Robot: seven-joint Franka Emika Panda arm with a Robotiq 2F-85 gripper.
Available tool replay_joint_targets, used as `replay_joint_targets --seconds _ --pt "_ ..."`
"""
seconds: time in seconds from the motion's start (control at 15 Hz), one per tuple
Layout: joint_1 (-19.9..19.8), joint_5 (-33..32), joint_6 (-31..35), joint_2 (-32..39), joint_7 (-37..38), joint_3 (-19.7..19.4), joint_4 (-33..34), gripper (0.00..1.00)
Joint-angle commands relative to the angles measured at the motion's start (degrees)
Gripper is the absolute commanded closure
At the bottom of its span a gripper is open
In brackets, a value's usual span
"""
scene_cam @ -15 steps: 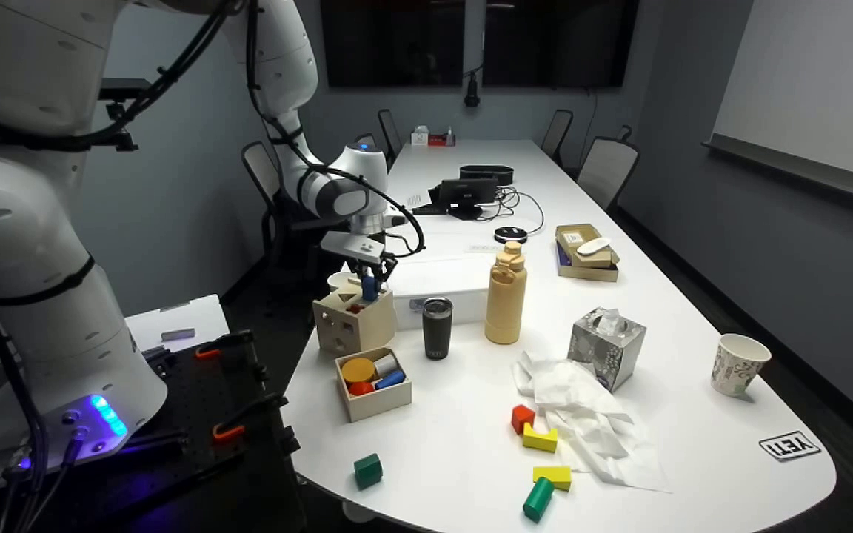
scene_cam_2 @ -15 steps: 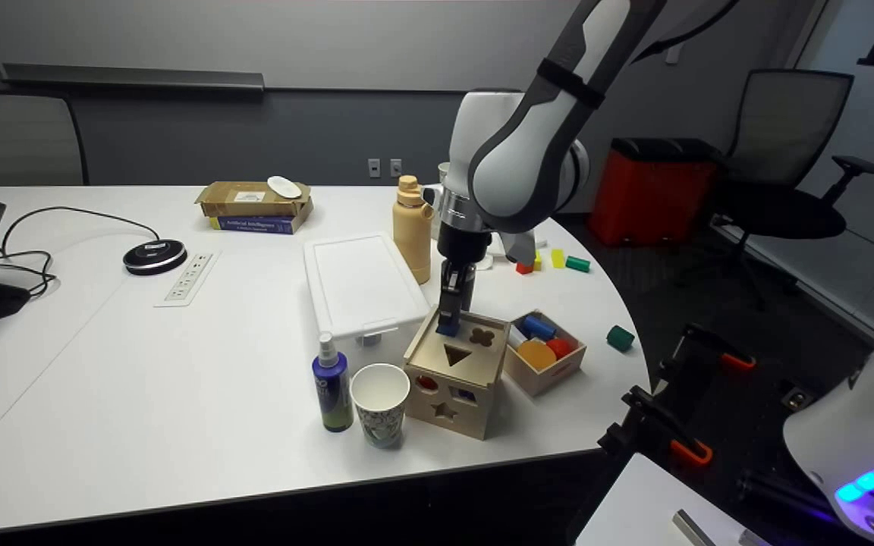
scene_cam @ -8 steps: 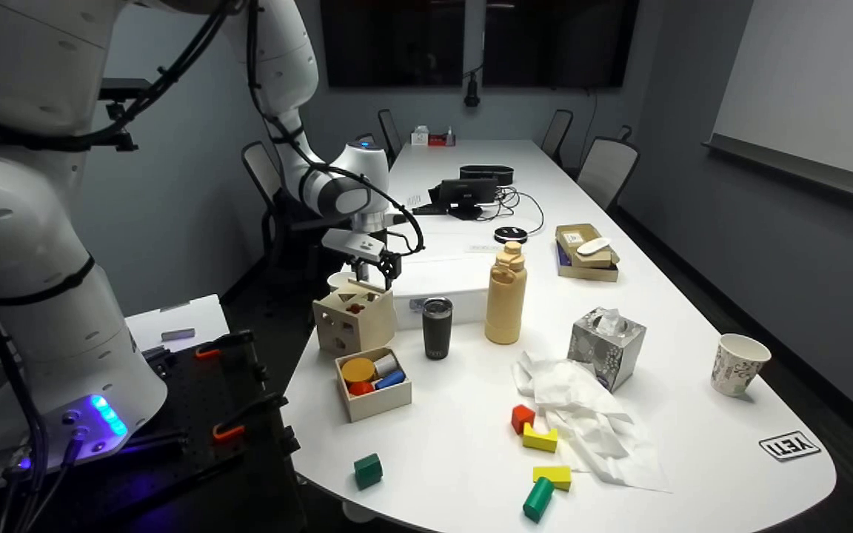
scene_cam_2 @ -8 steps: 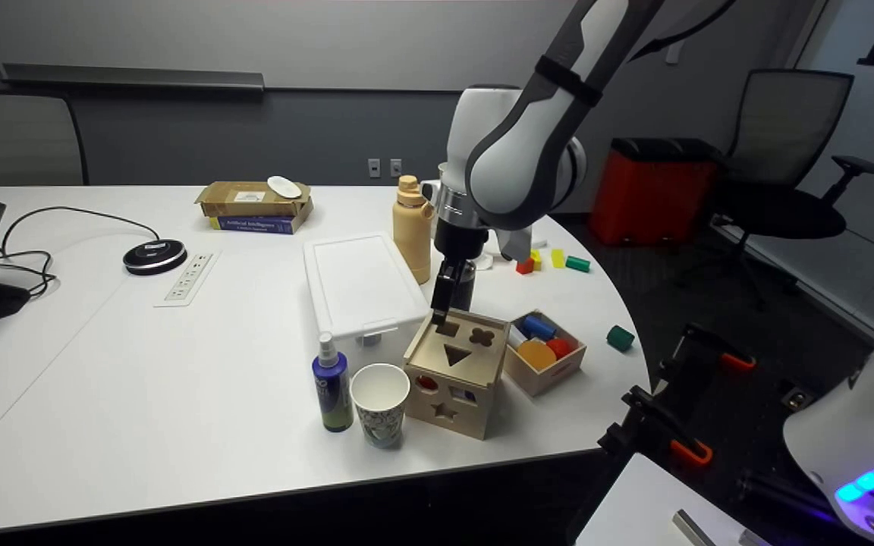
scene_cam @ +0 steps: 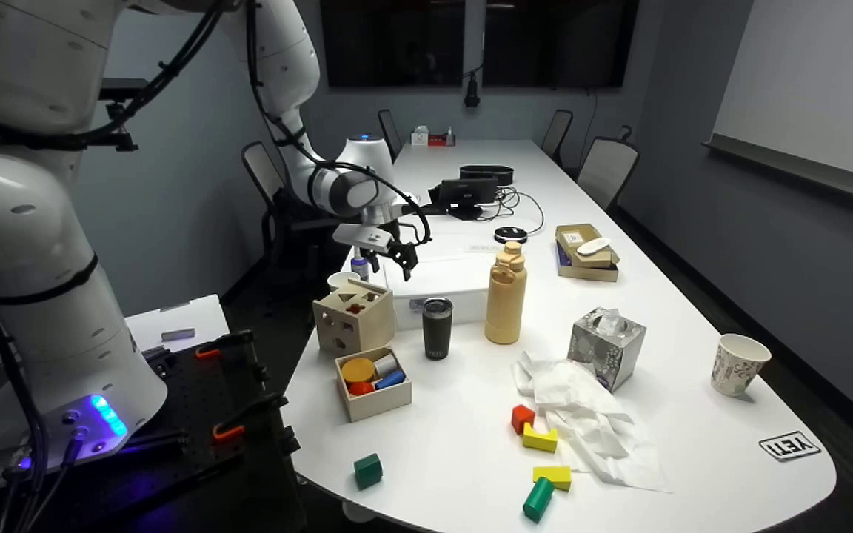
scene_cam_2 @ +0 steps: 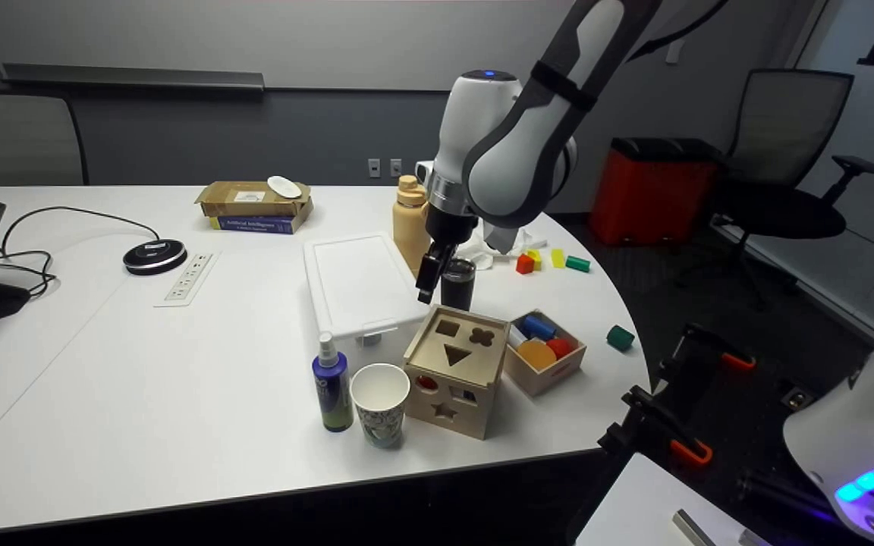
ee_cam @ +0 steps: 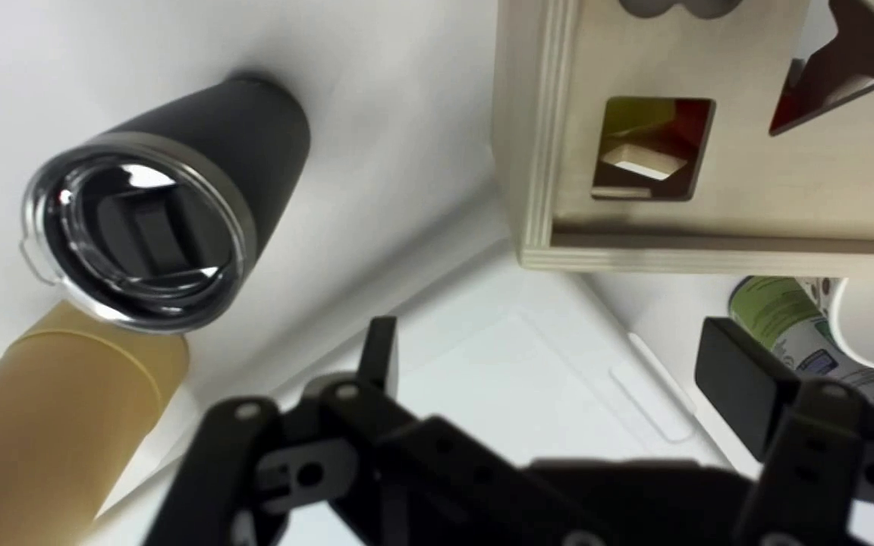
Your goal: Pick up the blue object and put it in the box
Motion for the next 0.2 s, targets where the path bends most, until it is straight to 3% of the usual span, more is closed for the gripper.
replay_joint_targets --seconds 0.0,0.13 --pt "3.1 -2.4 0.4 -0.9 4.6 -3.6 0.0 0.0" --pt "3.6 -2.7 0.4 -1.1 5.2 -4.2 -0.2 0.0"
